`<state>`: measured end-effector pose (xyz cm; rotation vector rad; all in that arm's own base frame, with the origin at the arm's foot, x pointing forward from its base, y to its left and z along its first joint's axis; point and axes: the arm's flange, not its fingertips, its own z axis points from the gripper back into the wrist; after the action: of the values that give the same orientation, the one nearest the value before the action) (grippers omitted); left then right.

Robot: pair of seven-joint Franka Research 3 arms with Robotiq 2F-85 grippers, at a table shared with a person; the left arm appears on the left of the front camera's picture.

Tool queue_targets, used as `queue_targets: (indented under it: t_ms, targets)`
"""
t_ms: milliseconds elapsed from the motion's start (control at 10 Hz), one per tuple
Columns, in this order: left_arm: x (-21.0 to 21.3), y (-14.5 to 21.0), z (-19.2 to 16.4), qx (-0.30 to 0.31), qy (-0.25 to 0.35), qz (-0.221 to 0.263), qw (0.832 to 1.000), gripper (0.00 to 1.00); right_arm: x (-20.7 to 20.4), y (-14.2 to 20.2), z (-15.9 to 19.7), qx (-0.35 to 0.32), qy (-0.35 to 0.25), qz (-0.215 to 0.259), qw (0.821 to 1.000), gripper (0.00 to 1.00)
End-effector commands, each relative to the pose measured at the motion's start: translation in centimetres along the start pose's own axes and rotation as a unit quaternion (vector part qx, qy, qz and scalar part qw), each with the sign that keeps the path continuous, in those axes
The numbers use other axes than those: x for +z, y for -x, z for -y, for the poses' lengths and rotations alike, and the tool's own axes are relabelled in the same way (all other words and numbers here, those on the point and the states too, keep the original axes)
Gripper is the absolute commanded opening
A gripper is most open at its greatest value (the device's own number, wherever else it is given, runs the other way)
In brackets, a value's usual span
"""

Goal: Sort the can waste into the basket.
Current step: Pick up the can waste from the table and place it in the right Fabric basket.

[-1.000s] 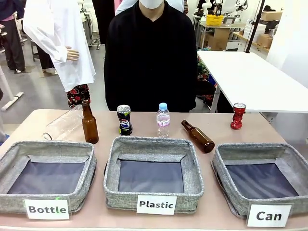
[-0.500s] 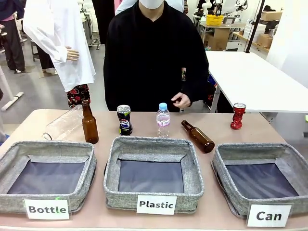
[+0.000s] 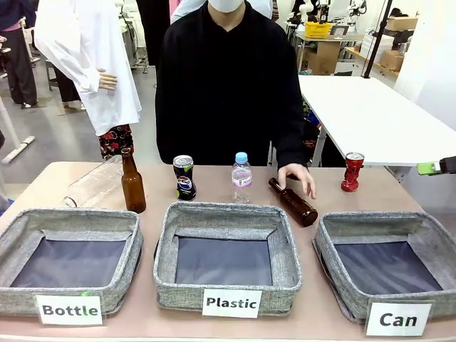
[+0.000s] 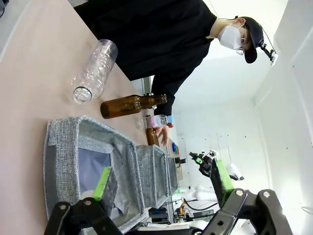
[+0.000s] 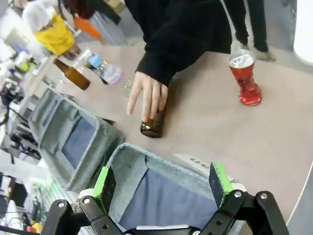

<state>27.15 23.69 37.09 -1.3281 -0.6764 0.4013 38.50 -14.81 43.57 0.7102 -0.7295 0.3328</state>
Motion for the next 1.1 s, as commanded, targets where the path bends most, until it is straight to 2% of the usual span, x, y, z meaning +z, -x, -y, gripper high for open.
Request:
queue_targets:
  t_ms: [0,100,200,500,700,800,900,1000]
  targets:
    - [0.1,0.2,0.0,-0.012,0.008,-0.001,1.0,1.0,1.1,0.5,-0.3,-0.059,-0.019,0.006,0.998,1.0]
    - [0.1,0.2,0.0,-0.012,0.008,-0.001,1.0,1.0,0.0,0.0,0.0,0.0,0.0,0.0,1.0,1.0]
    - [0.1,0.2,0.0,-0.012,0.008,-0.001,1.0,1.0,-1.4,-1.5,2.2,0.019,-0.018,-0.023,0.999,1.0]
    - [0.1,0.2,0.0,-0.012,0.008,-0.001,1.0,1.0,-4.3,-3.7,6.6,0.139,-0.035,-0.023,0.989,1.0]
    - [0.1,0.2,0.0,-0.012,0.008,-0.001,1.0,1.0,-7.0,-4.2,8.9,0.24,-0.004,-0.036,0.97,1.0]
    - [0.1,0.2,0.0,-0.012,0.008,-0.001,1.0,1.0,-8.8,-4.5,10.4,0.289,-0.018,-0.043,0.956,1.0]
    - [0.1,0.2,0.0,-0.012,0.008,-0.001,1.0,1.0,-10.6,-4.9,12.2,0.312,-0.024,-0.044,0.949,1.0]
    - [0.1,0.2,0.0,-0.012,0.008,-0.001,1.0,1.0,-12.3,-5.4,14.5,0.307,-0.026,-0.038,0.951,1.0]
